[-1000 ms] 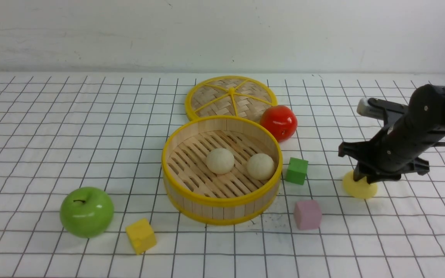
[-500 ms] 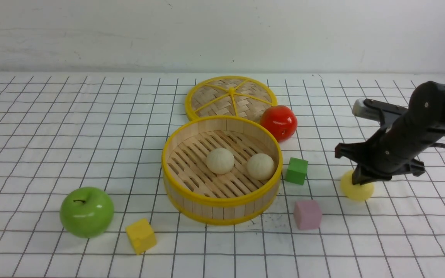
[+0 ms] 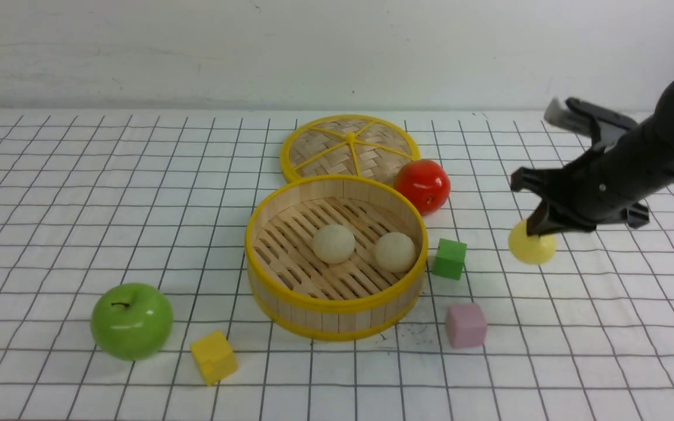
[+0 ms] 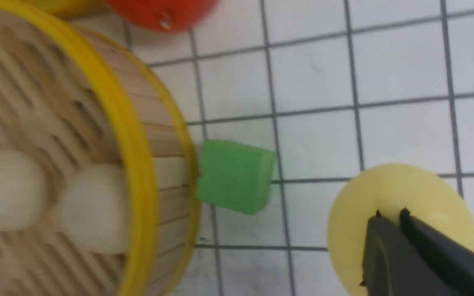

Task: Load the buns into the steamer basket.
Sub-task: Use the right arm to put the steamed stuffed bun into the steamer

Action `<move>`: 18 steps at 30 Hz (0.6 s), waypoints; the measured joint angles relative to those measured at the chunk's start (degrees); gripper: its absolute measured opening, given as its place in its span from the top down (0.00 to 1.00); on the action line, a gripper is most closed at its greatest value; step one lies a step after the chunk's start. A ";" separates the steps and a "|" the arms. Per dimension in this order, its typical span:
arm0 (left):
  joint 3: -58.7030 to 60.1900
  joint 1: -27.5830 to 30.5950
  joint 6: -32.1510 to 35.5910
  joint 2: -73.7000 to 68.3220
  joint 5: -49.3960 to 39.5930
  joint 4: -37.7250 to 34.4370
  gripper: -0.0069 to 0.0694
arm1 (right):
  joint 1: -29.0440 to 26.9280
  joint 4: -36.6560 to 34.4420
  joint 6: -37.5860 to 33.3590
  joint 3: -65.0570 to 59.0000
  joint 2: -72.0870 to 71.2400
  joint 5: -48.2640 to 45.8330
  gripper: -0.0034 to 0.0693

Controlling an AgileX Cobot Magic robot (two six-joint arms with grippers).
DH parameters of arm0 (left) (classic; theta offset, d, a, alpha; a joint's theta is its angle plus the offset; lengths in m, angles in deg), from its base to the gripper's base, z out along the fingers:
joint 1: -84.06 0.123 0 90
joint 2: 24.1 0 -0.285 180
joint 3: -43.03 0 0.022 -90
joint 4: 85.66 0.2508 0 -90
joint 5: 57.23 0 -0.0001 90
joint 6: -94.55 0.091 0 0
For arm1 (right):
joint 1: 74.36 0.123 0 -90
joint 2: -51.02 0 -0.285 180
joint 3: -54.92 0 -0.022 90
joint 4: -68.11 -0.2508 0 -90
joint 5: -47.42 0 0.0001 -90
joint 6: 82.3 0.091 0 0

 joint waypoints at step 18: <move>0.00 0.00 0.00 0.00 0.00 0.00 0.61 | 18.82 -22.73 -23.78 8.12 4.83 0.43 0.96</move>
